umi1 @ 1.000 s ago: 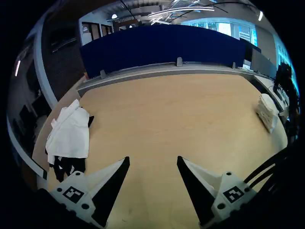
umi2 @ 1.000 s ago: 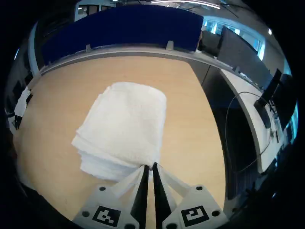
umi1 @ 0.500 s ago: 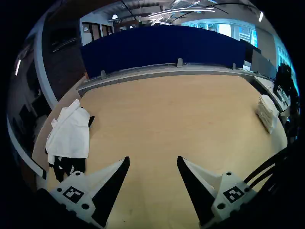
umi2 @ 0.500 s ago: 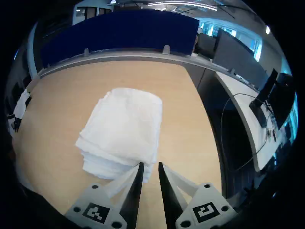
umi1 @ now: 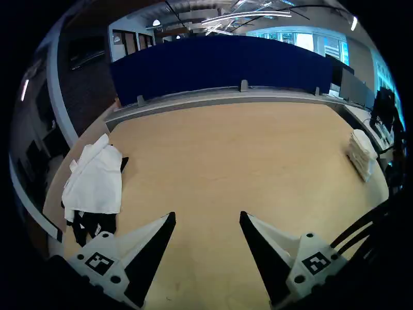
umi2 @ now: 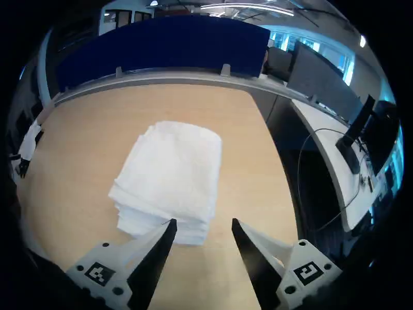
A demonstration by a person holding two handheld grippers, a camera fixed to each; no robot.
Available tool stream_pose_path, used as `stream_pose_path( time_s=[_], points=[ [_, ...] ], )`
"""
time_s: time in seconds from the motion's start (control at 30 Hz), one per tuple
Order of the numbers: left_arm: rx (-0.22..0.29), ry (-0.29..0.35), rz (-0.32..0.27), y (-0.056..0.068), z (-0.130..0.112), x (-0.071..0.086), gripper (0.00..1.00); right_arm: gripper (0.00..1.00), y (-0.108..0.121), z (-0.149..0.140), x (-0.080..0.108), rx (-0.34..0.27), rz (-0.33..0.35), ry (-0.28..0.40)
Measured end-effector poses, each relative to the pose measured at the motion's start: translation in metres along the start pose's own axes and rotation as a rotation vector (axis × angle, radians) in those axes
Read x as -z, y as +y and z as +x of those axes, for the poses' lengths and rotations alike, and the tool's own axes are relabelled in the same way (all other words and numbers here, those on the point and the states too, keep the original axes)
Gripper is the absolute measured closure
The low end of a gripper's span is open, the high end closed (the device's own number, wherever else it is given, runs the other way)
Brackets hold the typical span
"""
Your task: Fold towel
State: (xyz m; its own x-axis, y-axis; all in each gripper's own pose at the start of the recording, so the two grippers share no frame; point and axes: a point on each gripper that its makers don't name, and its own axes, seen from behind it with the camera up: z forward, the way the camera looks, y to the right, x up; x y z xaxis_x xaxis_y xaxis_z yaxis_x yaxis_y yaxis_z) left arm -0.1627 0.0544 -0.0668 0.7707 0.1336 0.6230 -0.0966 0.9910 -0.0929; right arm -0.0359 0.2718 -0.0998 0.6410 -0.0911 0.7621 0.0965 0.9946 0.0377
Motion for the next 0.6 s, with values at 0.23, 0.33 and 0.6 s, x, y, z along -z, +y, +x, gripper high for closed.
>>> stream_pose_path(
  time_s=[0.23, 0.33, 0.6],
  points=[
    [0.003, 0.005, 0.000, -0.001, 0.001, 0.002, 0.08, 0.12, 0.000, 0.008, 0.006, -0.007, -0.009, 0.019],
    [0.003, 0.007, -0.001, -0.001, 0.002, 0.003, 0.08, 0.08, 0.000, 0.013, 0.007, -0.013, -0.009, 0.031],
    [0.004, 0.010, -0.002, -0.001, 0.002, 0.005, 0.08, 0.04, -0.002, 0.023, 0.010, -0.026, -0.004, 0.053]
  ],
)
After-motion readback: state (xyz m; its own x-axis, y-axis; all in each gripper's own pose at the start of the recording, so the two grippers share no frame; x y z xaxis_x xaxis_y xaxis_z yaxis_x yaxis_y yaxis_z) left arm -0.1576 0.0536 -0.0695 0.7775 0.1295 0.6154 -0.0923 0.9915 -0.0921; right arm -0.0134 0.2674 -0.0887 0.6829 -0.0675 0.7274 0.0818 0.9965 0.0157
